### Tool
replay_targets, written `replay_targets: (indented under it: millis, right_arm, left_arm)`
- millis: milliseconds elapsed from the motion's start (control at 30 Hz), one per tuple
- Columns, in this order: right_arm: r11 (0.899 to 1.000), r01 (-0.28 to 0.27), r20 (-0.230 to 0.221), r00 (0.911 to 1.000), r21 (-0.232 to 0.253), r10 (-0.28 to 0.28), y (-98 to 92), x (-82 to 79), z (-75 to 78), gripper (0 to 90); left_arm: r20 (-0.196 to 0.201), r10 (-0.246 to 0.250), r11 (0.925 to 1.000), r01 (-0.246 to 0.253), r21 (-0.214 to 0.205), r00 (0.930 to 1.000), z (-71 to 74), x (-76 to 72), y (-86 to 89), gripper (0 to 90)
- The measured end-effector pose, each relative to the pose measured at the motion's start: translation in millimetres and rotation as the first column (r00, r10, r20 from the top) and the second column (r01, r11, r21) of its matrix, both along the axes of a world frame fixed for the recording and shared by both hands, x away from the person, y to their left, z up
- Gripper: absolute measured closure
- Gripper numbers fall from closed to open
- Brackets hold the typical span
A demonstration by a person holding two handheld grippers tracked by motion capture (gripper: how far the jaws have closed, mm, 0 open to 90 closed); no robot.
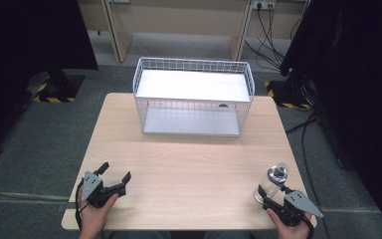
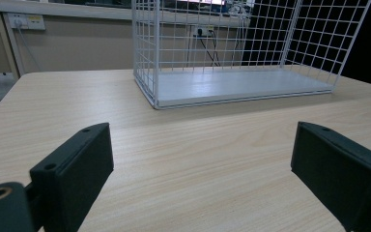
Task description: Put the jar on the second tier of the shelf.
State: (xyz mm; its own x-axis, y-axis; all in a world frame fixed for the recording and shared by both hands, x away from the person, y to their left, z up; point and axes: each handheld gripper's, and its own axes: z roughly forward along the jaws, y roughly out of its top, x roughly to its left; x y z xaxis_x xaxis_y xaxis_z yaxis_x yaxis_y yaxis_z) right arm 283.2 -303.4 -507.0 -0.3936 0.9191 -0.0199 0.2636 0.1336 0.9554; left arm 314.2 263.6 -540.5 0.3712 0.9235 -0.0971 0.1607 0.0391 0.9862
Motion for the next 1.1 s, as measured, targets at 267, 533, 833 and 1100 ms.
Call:
replay_targets:
  millis: [267, 533, 833, 1100]
  right_arm:
    - [0.999, -0.037, 0.033, 0.9988, 0.011, 0.036, 13.1, 5.8, 17.8, 32.1]
    - [0.998, -0.064, 0.056, 0.9964, 0.007, 0.064, 26.3, 17.0, 32.8, 32.1]
    - [0.995, -0.096, 0.076, 0.9925, 0.002, 0.095, 42.0, 30.1, 47.1, 32.1]
    - [0.993, -0.114, 0.086, 0.9898, 0.003, 0.113, 53.6, 39.7, 54.7, 32.1]
  left_arm:
    - [0.002, -0.001, 1.0000, 0.001, 0.000, 1.0000, -0.1, -0.2, 0.1, 7.2]
    - [0.002, -0.002, 1.0000, 0.002, 0.001, 1.0000, 0.0, -0.2, -0.1, 7.2]
    - [0.001, -0.003, 1.0000, 0.003, 0.000, 1.0000, 0.0, 0.0, 0.0, 7.2]
    - [-0.001, -0.004, 1.0000, 0.004, 0.000, 1.0000, 0.0, 0.1, 0.0, 7.2]
